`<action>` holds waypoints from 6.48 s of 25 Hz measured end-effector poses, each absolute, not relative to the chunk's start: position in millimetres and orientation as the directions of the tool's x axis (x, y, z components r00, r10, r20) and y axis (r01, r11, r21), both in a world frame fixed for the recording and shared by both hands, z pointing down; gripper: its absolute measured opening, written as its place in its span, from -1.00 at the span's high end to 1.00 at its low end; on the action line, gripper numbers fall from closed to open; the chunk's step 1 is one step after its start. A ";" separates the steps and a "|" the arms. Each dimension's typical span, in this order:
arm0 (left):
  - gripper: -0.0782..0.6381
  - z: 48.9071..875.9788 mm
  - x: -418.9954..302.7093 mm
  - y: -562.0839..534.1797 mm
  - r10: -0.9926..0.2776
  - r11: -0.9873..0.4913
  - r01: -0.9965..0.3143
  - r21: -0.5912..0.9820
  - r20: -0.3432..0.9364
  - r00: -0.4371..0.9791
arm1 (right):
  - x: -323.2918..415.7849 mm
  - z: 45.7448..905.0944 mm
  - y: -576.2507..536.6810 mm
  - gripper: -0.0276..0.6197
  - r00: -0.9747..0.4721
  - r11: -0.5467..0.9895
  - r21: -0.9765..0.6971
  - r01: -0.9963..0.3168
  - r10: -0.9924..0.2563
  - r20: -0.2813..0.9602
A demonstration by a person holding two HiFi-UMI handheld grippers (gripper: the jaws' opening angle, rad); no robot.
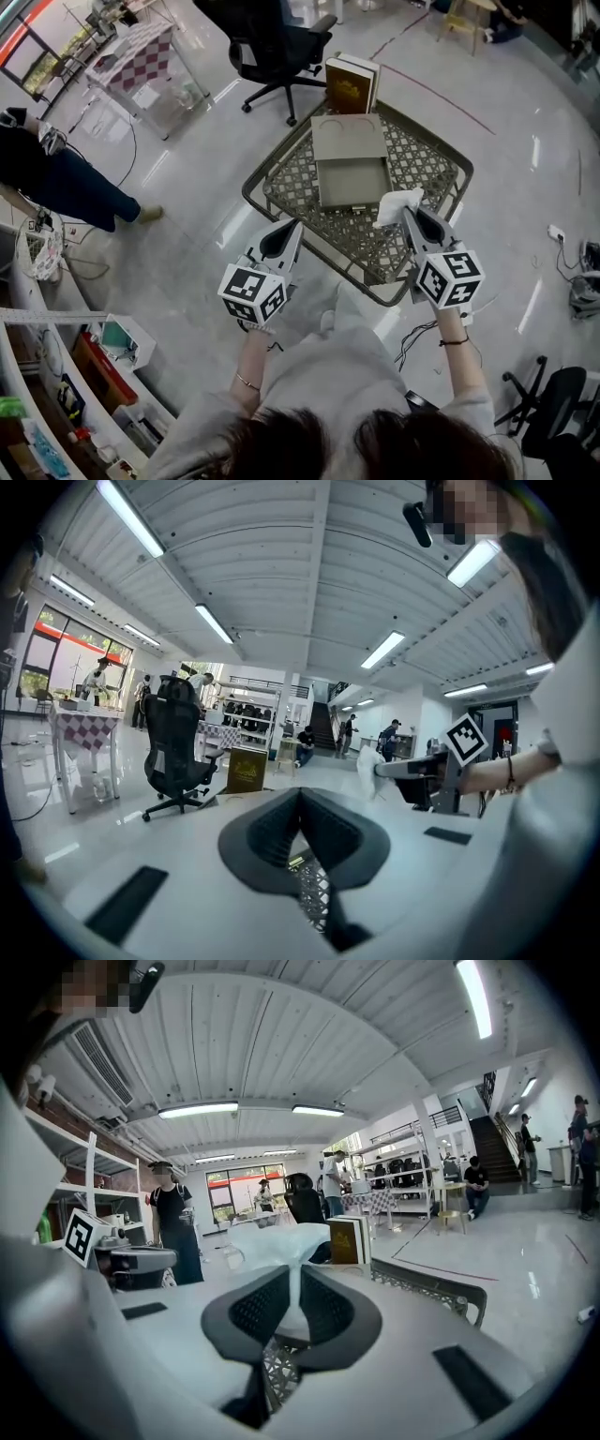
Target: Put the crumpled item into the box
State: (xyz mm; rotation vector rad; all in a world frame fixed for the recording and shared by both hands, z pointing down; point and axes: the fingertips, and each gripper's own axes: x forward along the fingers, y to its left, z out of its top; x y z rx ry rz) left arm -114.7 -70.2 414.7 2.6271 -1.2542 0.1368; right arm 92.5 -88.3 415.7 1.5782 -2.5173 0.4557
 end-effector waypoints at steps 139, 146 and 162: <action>0.73 506.8 -53.9 -212.8 -0.611 -0.577 -0.691 0.435 0.331 0.719 | 41.4 521.8 -249.6 0.85 -0.638 0.540 -0.345 -0.768 -0.590 0.495; 0.73 473.0 -62.0 -210.1 -0.646 -0.604 -0.694 0.393 0.268 0.714 | 46.1 478.7 -244.2 0.85 -0.628 0.549 -0.306 -0.778 -0.665 0.404; 0.73 392.7 -79.6 -210.1 -0.730 -0.626 -0.729 0.277 0.118 0.673 | 69.6 393.8 -229.3 0.85 -0.563 0.522 -0.225 -0.823 -0.802 0.200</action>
